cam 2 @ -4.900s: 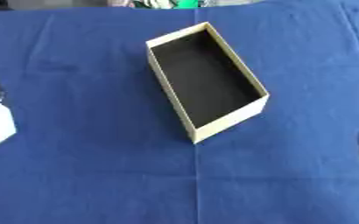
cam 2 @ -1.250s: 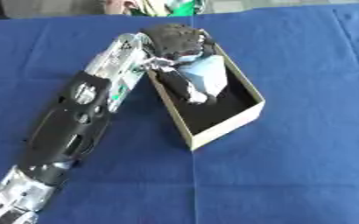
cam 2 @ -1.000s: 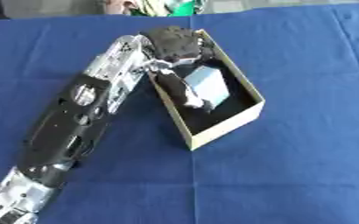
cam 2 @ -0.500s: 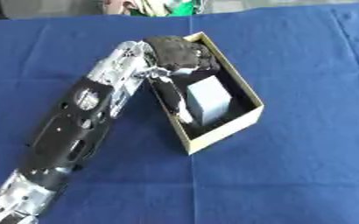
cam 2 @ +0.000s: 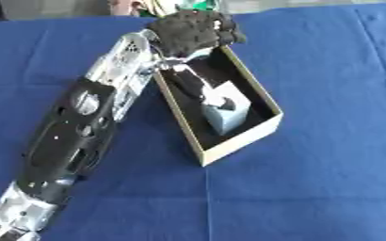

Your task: Pick up objects on the table and place them in the box.

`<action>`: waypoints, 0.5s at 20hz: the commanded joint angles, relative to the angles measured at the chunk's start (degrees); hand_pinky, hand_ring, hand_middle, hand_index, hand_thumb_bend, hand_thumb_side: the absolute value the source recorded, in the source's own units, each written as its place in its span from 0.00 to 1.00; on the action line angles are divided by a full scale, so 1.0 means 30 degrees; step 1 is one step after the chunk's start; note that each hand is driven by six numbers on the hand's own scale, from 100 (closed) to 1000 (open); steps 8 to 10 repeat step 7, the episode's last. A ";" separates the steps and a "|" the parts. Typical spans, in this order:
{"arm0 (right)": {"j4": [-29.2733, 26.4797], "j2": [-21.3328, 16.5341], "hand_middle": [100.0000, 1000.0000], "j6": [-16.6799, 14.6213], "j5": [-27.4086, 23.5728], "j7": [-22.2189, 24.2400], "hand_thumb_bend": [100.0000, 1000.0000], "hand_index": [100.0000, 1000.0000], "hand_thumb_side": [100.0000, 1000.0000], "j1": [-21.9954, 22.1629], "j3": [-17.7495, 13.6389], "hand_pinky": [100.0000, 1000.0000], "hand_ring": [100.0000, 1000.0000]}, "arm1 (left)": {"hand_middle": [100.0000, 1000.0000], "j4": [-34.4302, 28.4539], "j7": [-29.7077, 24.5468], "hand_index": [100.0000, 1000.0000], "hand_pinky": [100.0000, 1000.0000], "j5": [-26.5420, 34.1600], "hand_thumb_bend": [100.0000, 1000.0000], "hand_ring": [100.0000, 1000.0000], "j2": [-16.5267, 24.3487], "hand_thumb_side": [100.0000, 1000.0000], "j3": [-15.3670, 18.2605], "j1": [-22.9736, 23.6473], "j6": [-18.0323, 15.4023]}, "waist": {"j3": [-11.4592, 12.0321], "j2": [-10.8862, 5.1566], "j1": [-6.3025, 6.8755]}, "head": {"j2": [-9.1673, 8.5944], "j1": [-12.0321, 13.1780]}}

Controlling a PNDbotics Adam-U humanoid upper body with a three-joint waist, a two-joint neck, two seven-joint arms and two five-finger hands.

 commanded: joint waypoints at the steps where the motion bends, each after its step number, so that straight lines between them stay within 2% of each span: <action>1: -0.0214 -0.0337 0.56 0.0010 0.0140 -0.0072 0.00 0.81 1.00 -0.0110 -0.0140 0.70 0.85 | 0.82 -0.0921 0.1291 0.91 0.74 -0.0170 0.63 0.90 0.0466 0.84 0.0286 -0.0567 0.0575 | 0.0039 -0.0319 0.0145 | -0.0157 -0.0059; 4: -0.0214 -0.0384 0.56 -0.0025 0.0160 -0.0133 0.00 0.81 1.00 -0.0072 -0.0192 0.70 0.85 | 0.81 -0.1977 0.1739 0.90 0.74 0.0034 0.61 0.89 0.0768 0.84 0.0448 -0.0546 0.1096 | 0.0125 -0.0349 0.0139 | -0.0098 -0.0175; 7: -0.0214 -0.0567 0.57 -0.0106 0.0199 -0.0272 0.00 0.81 1.00 0.0040 -0.0322 0.69 0.85 | 0.79 -0.3713 0.2443 0.88 0.72 0.1104 0.50 0.85 0.1457 0.85 0.0936 -0.0338 0.2183 | 0.0392 -0.0425 0.0153 | 0.0154 -0.0493; 10: -0.0214 -0.0567 0.57 -0.0106 0.0199 -0.0272 0.00 0.81 1.00 0.0040 -0.0322 0.69 0.85 | 0.79 -0.3713 0.2443 0.88 0.72 0.1104 0.50 0.85 0.1457 0.85 0.0936 -0.0338 0.2183 | 0.0392 -0.0425 0.0153 | 0.0154 -0.0493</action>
